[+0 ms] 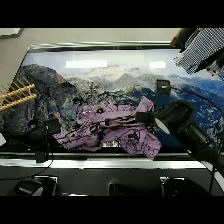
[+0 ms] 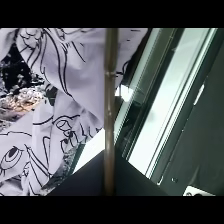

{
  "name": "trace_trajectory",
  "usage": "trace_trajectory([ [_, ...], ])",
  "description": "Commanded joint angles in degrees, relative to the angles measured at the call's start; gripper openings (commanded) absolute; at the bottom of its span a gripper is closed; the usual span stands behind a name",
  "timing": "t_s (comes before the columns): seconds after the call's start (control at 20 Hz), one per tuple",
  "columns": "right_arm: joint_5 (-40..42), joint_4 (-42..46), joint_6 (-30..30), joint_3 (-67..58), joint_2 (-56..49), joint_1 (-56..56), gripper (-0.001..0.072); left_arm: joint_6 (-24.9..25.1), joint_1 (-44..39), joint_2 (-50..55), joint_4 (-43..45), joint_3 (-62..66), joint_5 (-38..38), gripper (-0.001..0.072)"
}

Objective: Fold the clothes and pants, and hang the long-sleeved shirts on hangers.

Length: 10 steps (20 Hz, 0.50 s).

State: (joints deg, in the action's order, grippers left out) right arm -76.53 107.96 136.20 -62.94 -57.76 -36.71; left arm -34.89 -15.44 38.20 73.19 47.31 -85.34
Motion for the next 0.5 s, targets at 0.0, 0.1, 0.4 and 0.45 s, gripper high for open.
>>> trace_trajectory([
  [0.0,0.0,1.86,1.44,0.22,-1.4,0.04,0.005,0.52,-0.96,-0.61,0.44,-0.17,-0.7,0.0023],
  [0.1,0.24,2.03,1.66,0.22,-2.91,0.04,0.005,0.63,-0.94,-1.01,1.31,-0.17,-0.85,0.0023],
  [0.4,2.16,-0.26,1.79,0.13,-2.34,0.04,0.0049,1.79,-0.96,0.33,2.29,-0.17,-0.57,0.0023],
  [0.45,2.69,-1.11,1.46,0.13,-1.86,0.04,0.0049,2.14,-0.94,0.85,2.34,-0.17,-0.09,0.0023],
])
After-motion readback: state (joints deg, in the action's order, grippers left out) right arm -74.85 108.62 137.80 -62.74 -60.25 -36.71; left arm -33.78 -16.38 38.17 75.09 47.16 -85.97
